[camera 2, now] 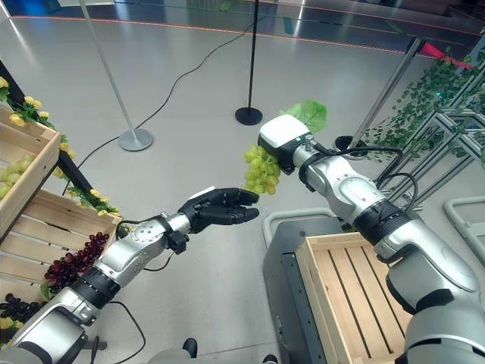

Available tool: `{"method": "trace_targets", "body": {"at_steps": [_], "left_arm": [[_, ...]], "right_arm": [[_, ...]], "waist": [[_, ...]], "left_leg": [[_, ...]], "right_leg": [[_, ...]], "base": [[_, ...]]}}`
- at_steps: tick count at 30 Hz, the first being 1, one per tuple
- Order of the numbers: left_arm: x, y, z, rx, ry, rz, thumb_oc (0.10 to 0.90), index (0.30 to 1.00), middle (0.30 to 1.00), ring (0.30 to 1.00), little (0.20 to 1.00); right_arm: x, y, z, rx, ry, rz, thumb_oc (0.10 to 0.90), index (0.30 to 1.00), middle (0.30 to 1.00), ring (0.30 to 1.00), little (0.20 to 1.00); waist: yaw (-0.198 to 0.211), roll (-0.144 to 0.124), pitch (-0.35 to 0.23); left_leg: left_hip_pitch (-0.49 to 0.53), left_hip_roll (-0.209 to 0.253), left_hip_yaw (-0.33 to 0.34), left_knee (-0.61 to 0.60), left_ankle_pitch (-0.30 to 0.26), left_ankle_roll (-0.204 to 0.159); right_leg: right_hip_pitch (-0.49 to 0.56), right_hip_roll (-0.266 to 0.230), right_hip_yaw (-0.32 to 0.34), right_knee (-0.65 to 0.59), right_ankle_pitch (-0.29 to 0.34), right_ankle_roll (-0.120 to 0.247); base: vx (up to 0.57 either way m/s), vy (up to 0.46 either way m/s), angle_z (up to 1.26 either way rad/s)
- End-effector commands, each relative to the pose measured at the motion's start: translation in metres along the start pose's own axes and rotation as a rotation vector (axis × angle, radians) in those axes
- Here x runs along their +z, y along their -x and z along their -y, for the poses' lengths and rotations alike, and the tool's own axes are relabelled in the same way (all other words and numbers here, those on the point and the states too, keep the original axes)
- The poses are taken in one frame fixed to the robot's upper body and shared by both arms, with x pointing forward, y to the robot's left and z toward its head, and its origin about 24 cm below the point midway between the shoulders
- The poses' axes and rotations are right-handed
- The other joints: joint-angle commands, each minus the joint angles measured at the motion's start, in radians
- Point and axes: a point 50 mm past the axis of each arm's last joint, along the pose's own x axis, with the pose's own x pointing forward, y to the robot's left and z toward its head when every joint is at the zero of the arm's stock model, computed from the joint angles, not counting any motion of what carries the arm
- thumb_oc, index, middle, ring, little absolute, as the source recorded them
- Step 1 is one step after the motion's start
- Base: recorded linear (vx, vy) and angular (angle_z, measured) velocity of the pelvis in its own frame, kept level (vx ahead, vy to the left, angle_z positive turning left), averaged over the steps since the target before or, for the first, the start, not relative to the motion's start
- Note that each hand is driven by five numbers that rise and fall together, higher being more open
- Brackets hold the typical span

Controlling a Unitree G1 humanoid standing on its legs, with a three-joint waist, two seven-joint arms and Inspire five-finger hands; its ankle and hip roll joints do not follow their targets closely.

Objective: Pick up the fruits from the basket on one side to the basket on the other side

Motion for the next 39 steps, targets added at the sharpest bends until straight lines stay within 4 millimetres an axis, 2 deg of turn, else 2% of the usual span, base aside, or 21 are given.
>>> {"method": "trace_targets", "body": {"at_steps": [1, 4, 8, 16, 27, 30, 39], "left_arm": [[0.074, 0.01, -0.021, 0.15, -0.23, 0.391, 0.8, 0.9, 0.9, 0.9, 0.9], [0.084, 0.016, -0.019, 0.154, -0.313, 0.44, 0.8, 0.9, 0.9, 0.9, 0.9], [0.087, 0.016, -0.015, 0.139, -0.324, 0.456, 0.8, 0.9, 0.9, 0.9, 0.9], [0.082, 0.008, -0.003, 0.082, -0.236, 0.438, 0.8, 0.9, 0.9, 0.9, 0.9], [0.074, 0.002, 0.002, 0.034, -0.139, 0.396, 0.8, 0.9, 0.9, 0.9, 0.9], [0.071, 0.0, 0.003, 0.029, -0.069, 0.391, 0.8, 0.9, 0.9, 0.9, 0.9], [0.055, -0.01, 0.0, 0.065, 0.045, 0.337, 0.8, 0.9, 0.9, 0.9, 0.9]], "right_arm": [[-0.043, 0.008, 0.062, -0.22, 0.013, -0.163, 0.4, 0.3, 0.3, 0.3, 0.3], [-0.05, 0.011, 0.06, -0.214, 0.0, -0.19, 0.4, 0.3, 0.3, 0.3, 0.3], [-0.052, 0.012, 0.059, -0.212, -0.016, -0.196, 0.4, 0.3, 0.3, 0.3, 0.3], [-0.045, 0.007, 0.06, -0.209, -0.039, -0.172, 0.4, 0.3, 0.3, 0.3, 0.3], [-0.033, 0.002, 0.063, -0.214, -0.073, -0.119, 0.4, 0.3, 0.3, 0.3, 0.3], [-0.027, 0.001, 0.064, -0.22, -0.085, -0.088, 0.4, 0.3, 0.3, 0.3, 0.3], [0.01, 0.0, 0.08, -0.277, -0.129, 0.093, 0.4, 0.3, 0.3, 0.3, 0.3]], "waist": [[0.038, -0.034, -0.117], [0.044, -0.037, -0.113], [0.045, -0.036, -0.11], [0.041, -0.037, -0.106], [0.036, -0.034, -0.105], [0.032, -0.035, -0.106], [0.009, -0.037, -0.109]], "left_leg": [[-0.019, 0.019, 0.008, -0.008, -0.014, -0.028], [-0.021, 0.019, 0.001, -0.008, -0.015, -0.027], [-0.023, 0.019, -0.001, -0.008, -0.015, -0.027], [-0.02, 0.019, -0.001, -0.008, -0.016, -0.026], [-0.018, 0.02, 0.002, -0.008, -0.016, -0.025], [-0.017, 0.02, 0.004, -0.008, -0.017, -0.026], [-0.009, 0.023, 0.021, -0.008, -0.017, -0.025]], "right_leg": [[0.012, 0.001, 0.026, 0.001, 0.012, -0.025], [0.013, 0.0, 0.021, 0.001, 0.011, -0.025], [0.012, 0.0, 0.021, 0.001, 0.012, -0.025], [0.01, 0.0, 0.025, 0.001, 0.014, -0.025], [0.009, -0.001, 0.032, 0.001, 0.014, -0.024], [0.008, -0.001, 0.036, 0.001, 0.013, -0.024], [0.006, 0.001, 0.05, 0.001, 0.011, -0.026]], "base": [[0.0, -0.021, 0.04], [0.0, -0.018, 0.1], [0.0, -0.001, 0.05], [0.0, 0.001, 0.01], [0.0, 0.0, 0.0], [0.0, 0.0, 0.0], [0.0, 0.0, -0.03]]}}
